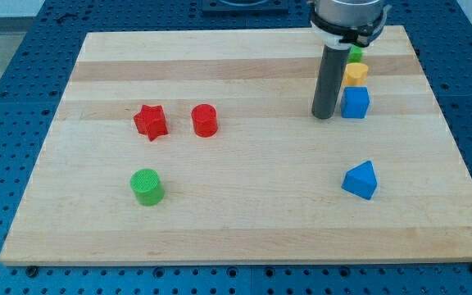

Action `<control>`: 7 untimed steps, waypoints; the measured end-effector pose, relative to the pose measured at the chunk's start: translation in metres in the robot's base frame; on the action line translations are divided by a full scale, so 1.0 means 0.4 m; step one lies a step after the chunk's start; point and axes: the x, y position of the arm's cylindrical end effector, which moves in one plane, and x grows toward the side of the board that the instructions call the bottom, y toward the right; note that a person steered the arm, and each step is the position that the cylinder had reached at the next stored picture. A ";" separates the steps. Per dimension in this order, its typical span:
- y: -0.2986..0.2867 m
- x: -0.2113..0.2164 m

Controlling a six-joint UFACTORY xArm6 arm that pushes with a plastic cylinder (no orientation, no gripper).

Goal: Push blue triangle towards blue cube

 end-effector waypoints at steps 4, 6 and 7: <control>0.046 -0.012; -0.025 0.076; 0.107 0.107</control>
